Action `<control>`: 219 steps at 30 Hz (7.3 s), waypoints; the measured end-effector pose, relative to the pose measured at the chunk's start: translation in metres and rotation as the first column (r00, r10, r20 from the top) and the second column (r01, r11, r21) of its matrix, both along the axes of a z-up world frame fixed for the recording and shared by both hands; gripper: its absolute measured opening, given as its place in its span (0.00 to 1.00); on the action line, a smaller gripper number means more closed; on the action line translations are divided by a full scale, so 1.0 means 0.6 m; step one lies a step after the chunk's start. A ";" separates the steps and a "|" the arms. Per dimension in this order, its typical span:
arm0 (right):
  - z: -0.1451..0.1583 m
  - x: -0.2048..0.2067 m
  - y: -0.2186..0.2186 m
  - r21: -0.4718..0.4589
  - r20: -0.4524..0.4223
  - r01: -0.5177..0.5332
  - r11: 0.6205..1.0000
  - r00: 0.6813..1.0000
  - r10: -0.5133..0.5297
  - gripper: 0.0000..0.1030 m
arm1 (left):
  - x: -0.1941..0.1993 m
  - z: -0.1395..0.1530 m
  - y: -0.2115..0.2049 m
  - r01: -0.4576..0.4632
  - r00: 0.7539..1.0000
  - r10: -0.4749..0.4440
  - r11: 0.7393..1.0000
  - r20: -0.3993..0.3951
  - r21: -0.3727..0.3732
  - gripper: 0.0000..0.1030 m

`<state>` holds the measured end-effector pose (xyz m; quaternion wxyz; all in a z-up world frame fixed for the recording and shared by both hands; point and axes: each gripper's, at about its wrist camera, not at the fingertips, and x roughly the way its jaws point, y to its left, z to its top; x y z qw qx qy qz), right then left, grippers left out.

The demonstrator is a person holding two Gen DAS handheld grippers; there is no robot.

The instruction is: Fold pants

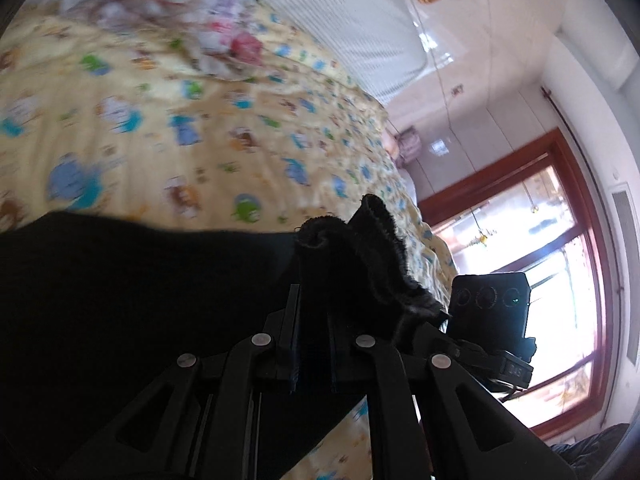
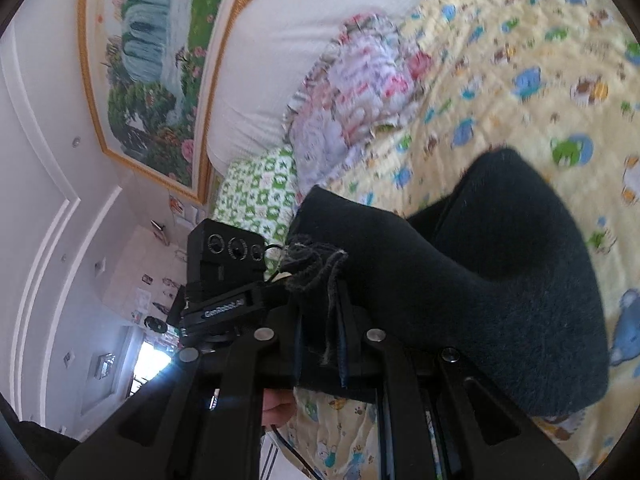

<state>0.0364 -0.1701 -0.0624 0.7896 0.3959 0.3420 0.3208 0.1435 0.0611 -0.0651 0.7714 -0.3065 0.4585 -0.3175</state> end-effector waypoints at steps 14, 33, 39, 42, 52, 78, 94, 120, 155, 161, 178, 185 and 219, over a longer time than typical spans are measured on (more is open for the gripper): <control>-0.004 -0.003 0.042 -0.108 -0.016 -0.053 0.993 0.999 0.052 0.43 | -0.103 0.016 0.081 -0.192 0.981 0.192 0.981 -0.019 -0.023 0.08; 0.034 0.006 0.105 -0.144 0.023 -0.160 0.977 0.986 0.164 0.59 | -0.231 0.055 0.137 -0.435 0.900 0.434 0.896 0.034 0.089 0.12; 0.042 0.024 0.148 -0.161 0.026 -0.223 0.961 0.973 0.230 0.59 | -0.295 0.064 0.172 -0.554 0.832 0.552 0.820 0.059 0.141 0.12; 0.046 0.032 0.172 -0.179 0.031 -0.252 0.951 0.965 0.261 0.59 | -0.324 0.064 0.197 -0.622 0.781 0.622 0.769 0.057 0.147 0.12; 0.055 0.071 0.271 -0.264 0.020 -0.365 0.893 0.923 0.384 0.61 | -0.386 0.061 0.276 -0.765 0.639 0.768 0.631 0.032 0.134 0.12; 0.072 0.200 0.493 -0.518 -0.055 -0.537 0.666 0.798 0.600 0.71 | -0.406 -0.017 0.362 -0.892 0.415 0.898 0.434 -0.147 0.129 0.43; 0.005 0.283 0.643 -0.481 -0.246 -0.789 0.383 0.541 0.804 0.71 | -0.387 -0.033 0.381 -0.924 0.360 0.886 0.381 -0.292 0.017 0.50; 0.112 0.233 0.557 -0.487 -0.068 -0.679 0.549 0.656 0.752 0.07 | -0.335 0.086 0.297 -0.867 0.490 0.871 0.490 -0.018 0.090 0.10; 0.142 0.156 0.029 -0.195 0.069 -0.349 0.917 0.927 0.368 0.07 | -0.177 0.172 -0.113 -0.494 0.868 0.467 0.843 0.166 0.211 0.10; 0.103 0.158 -0.027 -0.165 0.043 -0.296 0.941 0.951 0.307 0.07 | -0.150 0.137 -0.163 -0.432 0.902 0.408 0.858 0.142 0.278 0.10; 0.012 0.134 -0.135 -0.088 -0.021 -0.126 0.988 0.992 0.124 0.05 | -0.129 0.090 -0.217 -0.364 0.931 0.330 0.851 0.153 0.378 0.15; 0.019 0.100 -0.153 -0.119 -0.029 -0.060 0.991 0.998 0.056 0.05 | -0.140 0.096 -0.225 -0.333 0.942 0.292 0.868 0.164 0.368 0.35; 0.149 0.003 -0.023 -0.552 0.115 0.157 0.819 0.987 -0.111 0.79 | -0.214 0.114 0.007 -0.502 0.863 0.492 0.810 0.114 0.303 0.64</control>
